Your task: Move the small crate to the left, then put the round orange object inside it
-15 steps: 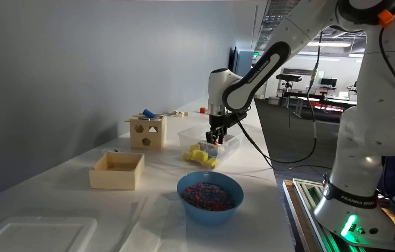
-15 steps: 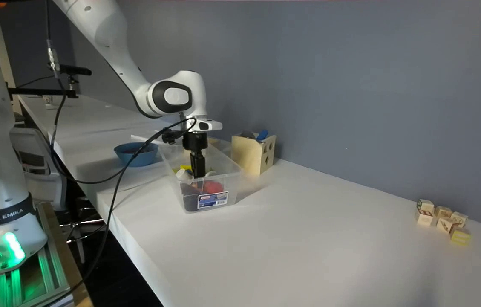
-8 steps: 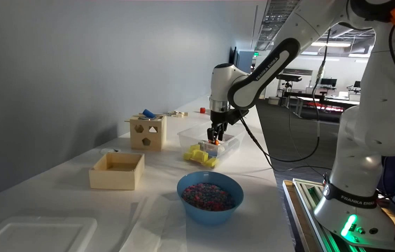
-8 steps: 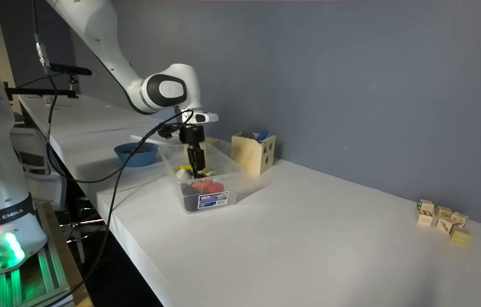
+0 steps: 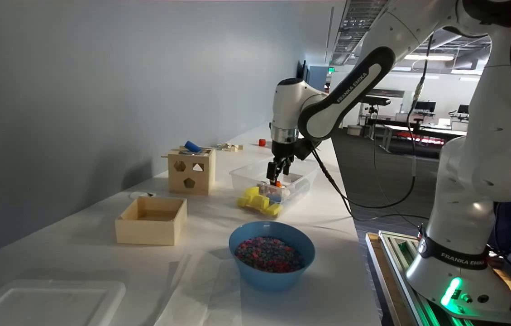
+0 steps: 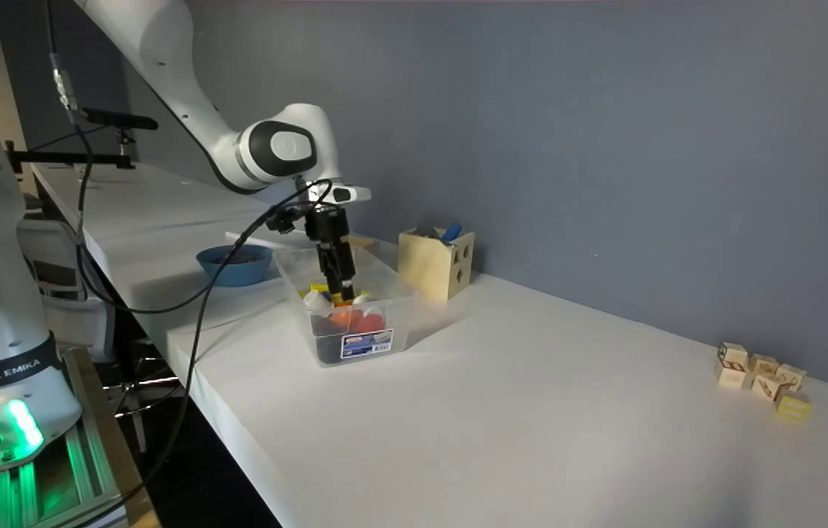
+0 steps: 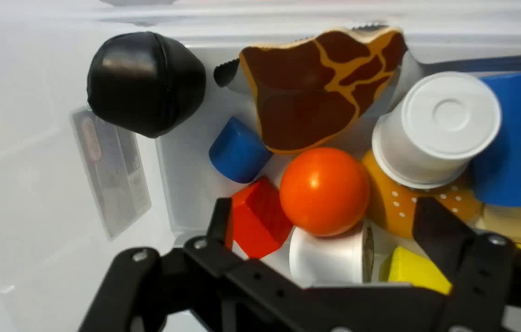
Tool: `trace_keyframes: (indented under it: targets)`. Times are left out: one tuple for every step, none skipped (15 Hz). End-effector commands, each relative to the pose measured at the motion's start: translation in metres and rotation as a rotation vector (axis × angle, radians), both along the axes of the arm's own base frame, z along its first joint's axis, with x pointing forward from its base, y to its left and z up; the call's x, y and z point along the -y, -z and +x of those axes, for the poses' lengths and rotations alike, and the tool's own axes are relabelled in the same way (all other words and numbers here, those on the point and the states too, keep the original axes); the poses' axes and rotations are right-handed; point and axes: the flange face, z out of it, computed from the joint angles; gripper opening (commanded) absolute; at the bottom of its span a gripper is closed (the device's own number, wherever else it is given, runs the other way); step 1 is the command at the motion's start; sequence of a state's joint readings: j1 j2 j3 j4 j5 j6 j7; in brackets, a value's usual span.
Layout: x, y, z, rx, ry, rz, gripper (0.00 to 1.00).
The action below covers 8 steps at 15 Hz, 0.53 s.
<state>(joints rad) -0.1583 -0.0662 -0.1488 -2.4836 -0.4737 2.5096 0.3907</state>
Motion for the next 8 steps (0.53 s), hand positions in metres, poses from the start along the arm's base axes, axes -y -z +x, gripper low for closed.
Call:
trace_keyframes:
  targets:
    - [-0.001,0.011,0.005,-0.011,0.007,-0.001,1.00]
    - [-0.001,0.014,0.008,-0.013,0.014,0.003,1.00]
    - [0.000,0.018,0.010,-0.018,0.024,0.007,1.00]
    - [0.002,0.019,0.012,-0.016,0.038,0.013,1.00]
    - [0.005,0.020,0.013,-0.014,0.050,0.021,1.00]
    - [0.007,0.019,0.015,-0.012,0.058,0.025,1.00]
    - [0.010,0.019,0.017,-0.011,0.066,0.024,1.00]
    - [0.012,0.020,0.018,-0.011,0.073,0.021,0.88]
